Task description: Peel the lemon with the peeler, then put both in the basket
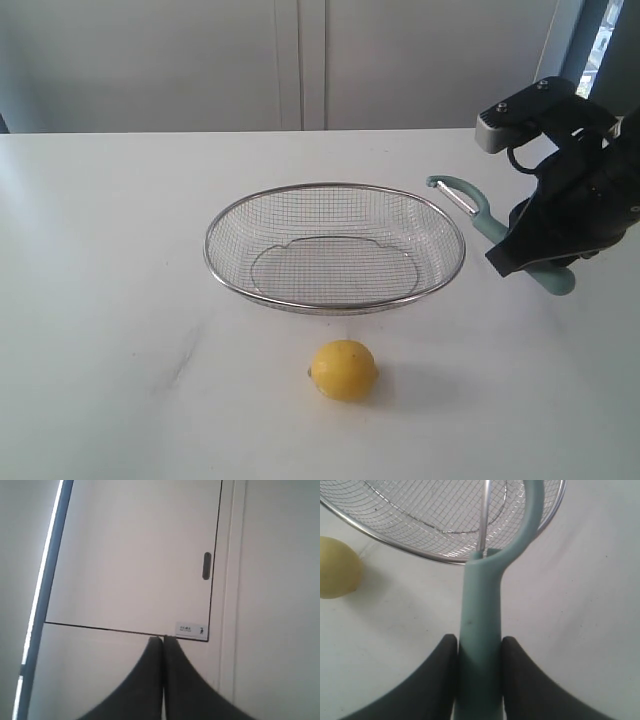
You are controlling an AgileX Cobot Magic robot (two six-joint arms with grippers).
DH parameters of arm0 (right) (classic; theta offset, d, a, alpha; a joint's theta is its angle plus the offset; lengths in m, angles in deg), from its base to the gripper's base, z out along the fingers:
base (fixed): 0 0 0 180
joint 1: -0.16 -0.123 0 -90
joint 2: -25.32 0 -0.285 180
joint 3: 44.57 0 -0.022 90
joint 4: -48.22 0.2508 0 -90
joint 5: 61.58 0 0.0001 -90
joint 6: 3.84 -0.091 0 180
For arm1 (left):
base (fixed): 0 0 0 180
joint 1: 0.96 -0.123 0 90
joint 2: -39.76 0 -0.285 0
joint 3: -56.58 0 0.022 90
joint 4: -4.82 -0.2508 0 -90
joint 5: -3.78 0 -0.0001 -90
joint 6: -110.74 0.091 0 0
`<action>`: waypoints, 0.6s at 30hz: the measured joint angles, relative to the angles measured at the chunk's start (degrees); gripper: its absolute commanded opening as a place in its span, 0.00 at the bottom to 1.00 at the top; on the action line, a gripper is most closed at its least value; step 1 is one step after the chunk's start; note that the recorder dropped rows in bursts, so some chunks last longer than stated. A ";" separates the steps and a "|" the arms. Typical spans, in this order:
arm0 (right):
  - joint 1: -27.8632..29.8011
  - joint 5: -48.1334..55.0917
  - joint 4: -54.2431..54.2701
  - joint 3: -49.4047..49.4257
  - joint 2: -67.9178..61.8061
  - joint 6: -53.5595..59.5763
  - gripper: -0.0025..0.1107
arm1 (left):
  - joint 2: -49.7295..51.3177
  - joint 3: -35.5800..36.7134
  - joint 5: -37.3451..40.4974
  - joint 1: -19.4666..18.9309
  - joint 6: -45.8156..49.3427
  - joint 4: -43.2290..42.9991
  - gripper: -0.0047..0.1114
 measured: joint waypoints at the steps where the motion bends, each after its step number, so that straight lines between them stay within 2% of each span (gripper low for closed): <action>1: 0.00 0.00 0.00 0.00 0.00 0.00 0.02 | 1.03 -0.42 0.32 0.00 2.02 0.00 0.04; 3: 0.00 0.00 0.00 0.00 0.00 0.00 0.02 | 2.95 -0.92 2.54 0.00 6.17 0.00 0.04; 5: 0.00 0.00 0.00 0.00 0.00 0.00 0.02 | 4.87 -2.05 8.34 0.00 9.50 0.00 0.04; 9: 0.00 0.00 0.00 0.00 0.00 0.00 0.02 | 9.81 -7.31 28.01 0.00 10.97 0.00 0.04; 14: 0.00 0.00 0.02 0.00 0.00 0.00 0.02 | 16.93 -17.81 51.33 0.00 14.68 -0.40 0.04; 18: 0.00 0.00 0.02 0.00 0.00 0.00 0.02 | 24.06 -24.83 65.98 0.00 18.26 0.47 0.04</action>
